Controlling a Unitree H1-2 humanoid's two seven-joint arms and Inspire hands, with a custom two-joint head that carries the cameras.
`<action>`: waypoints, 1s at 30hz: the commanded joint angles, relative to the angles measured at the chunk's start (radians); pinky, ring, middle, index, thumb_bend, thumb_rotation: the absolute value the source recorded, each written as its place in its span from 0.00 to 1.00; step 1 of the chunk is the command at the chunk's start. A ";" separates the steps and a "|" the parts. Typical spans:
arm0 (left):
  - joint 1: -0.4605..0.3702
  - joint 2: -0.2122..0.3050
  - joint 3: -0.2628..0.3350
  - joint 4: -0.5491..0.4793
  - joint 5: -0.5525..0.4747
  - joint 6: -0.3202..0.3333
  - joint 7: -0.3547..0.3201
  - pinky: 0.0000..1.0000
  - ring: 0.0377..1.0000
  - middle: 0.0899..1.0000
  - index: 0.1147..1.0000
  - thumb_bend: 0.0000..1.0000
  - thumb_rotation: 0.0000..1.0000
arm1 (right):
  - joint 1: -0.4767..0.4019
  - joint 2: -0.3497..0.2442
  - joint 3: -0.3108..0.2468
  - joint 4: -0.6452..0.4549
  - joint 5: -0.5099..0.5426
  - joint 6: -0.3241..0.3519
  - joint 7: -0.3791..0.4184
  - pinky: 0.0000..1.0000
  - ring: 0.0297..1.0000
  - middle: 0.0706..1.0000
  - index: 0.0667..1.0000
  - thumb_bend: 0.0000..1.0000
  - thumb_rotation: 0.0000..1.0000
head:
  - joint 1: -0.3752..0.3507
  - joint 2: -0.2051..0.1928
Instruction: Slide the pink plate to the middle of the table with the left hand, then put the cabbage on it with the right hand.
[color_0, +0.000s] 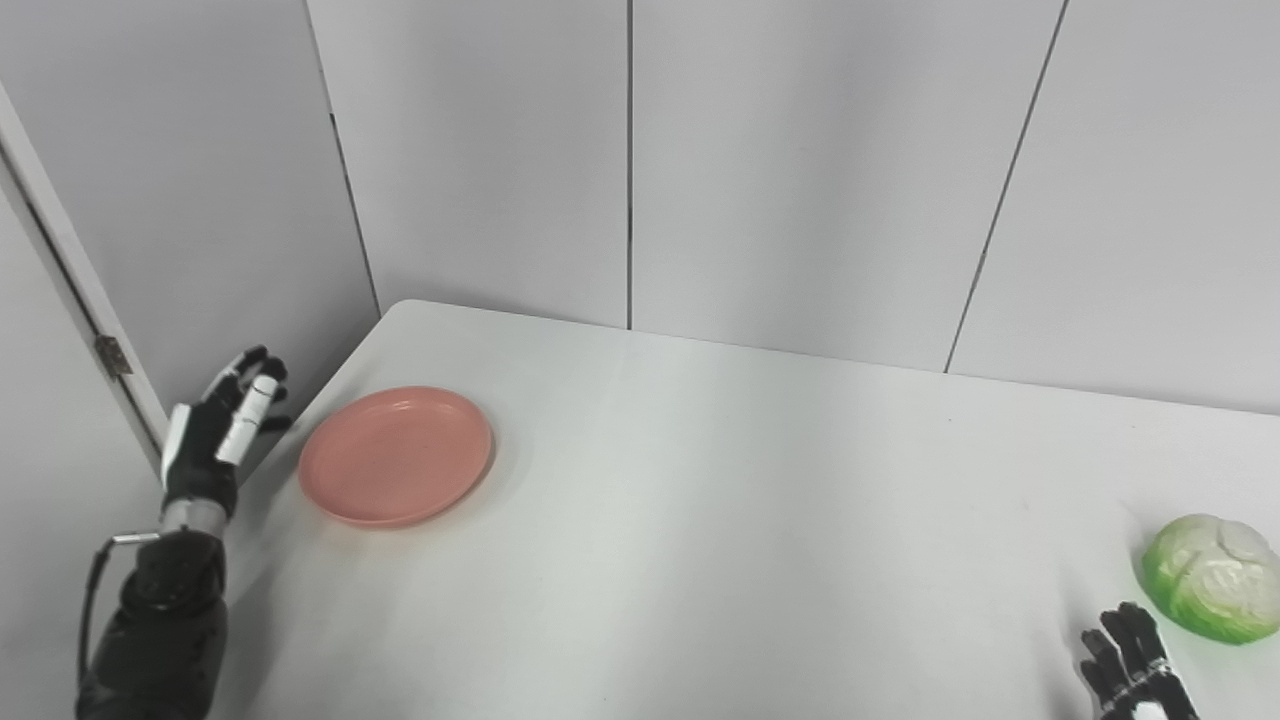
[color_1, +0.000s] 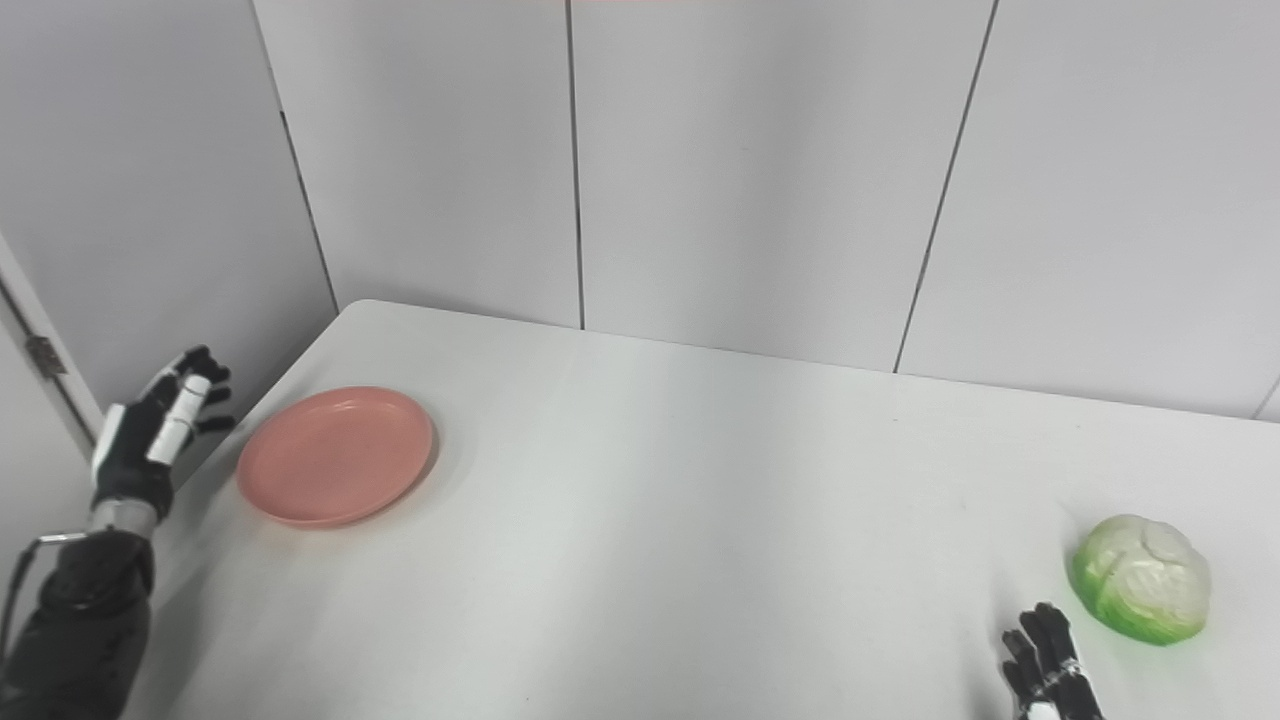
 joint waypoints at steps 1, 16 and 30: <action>-0.036 0.022 -0.007 -0.008 0.010 -0.009 0.004 0.66 0.79 0.79 0.84 0.79 0.79 | 0.011 0.003 0.005 -0.017 -0.005 0.038 0.001 0.99 0.96 0.96 0.96 0.72 0.77 | -0.004 0.003; -0.074 -0.008 -0.031 0.069 -0.075 -0.038 -0.104 0.68 0.78 0.77 0.84 0.82 0.76 | 0.007 0.010 0.017 -0.027 -0.036 0.046 -0.010 0.99 0.95 0.96 0.95 0.74 0.76 | -0.020 0.012; -0.137 -0.051 -0.101 0.094 -0.082 -0.036 -0.184 0.65 0.79 0.78 0.86 0.91 0.78 | 0.007 0.017 0.028 -0.049 -0.063 0.061 -0.019 0.98 0.95 0.96 0.96 0.74 0.78 | -0.037 0.023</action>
